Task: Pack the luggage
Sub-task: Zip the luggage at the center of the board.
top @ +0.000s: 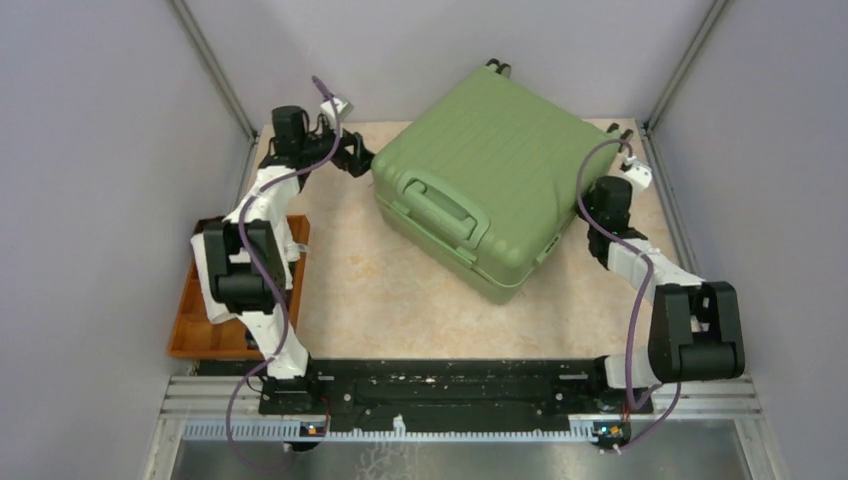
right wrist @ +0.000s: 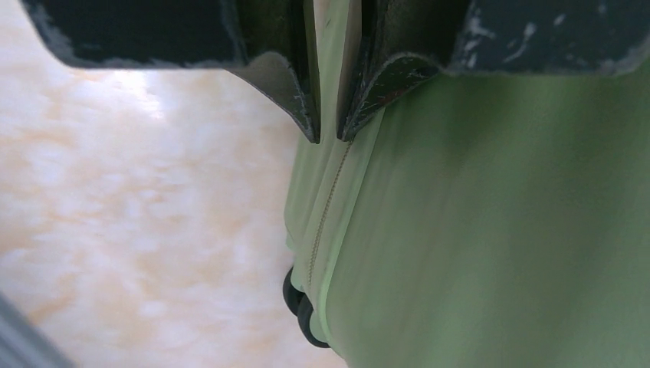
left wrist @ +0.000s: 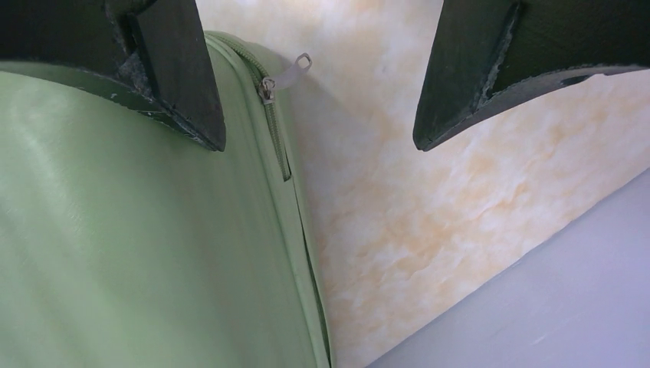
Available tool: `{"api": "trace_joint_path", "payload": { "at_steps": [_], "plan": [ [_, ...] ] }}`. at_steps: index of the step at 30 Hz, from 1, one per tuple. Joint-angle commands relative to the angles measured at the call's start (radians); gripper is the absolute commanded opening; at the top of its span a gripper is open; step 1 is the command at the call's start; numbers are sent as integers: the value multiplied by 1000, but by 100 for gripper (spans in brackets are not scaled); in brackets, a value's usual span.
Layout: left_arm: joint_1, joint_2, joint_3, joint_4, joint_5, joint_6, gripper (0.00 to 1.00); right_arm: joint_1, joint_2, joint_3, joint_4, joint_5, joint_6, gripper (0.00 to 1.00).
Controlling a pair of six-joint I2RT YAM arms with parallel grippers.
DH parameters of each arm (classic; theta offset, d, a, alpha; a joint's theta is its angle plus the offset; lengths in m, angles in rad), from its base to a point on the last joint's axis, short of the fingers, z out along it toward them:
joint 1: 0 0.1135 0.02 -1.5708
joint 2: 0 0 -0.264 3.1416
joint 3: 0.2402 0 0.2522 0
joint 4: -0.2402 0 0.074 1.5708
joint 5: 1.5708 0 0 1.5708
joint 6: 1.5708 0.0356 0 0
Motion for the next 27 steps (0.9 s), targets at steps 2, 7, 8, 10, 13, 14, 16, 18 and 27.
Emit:
{"api": "trace_joint_path", "payload": {
  "at_steps": [2, 7, 8, 10, 13, 14, 16, 18, 27],
  "plan": [
    [74, -209, -83, -131, 219, -16, 99, 309, 143, 126, 237, -410, 111, 20],
    [109, -341, -197, -254, 158, 81, 99, 390, 329, 339, 222, -431, 110, 25],
    [112, -360, -217, -281, 145, 107, 99, 392, 362, 384, 211, -435, 108, 27],
    [125, -393, -245, -336, 112, 132, 99, 393, 411, 465, 172, -442, 84, 32],
    [173, -431, -236, -396, 48, 132, 99, 383, 391, 512, 58, -393, -20, 40],
    [194, -438, -219, -415, 45, 142, 99, 367, 358, 484, 51, -386, -33, 43],
    [235, -442, -161, -459, 46, 166, 99, 305, 272, 388, 49, -384, -30, 48],
    [269, -433, -89, -517, 69, 189, 99, 230, 171, 263, 51, -396, 0, 51],
    [199, -441, 161, -1151, 133, 730, 99, 136, -184, -97, -61, -516, -19, 61]
  ]
}}
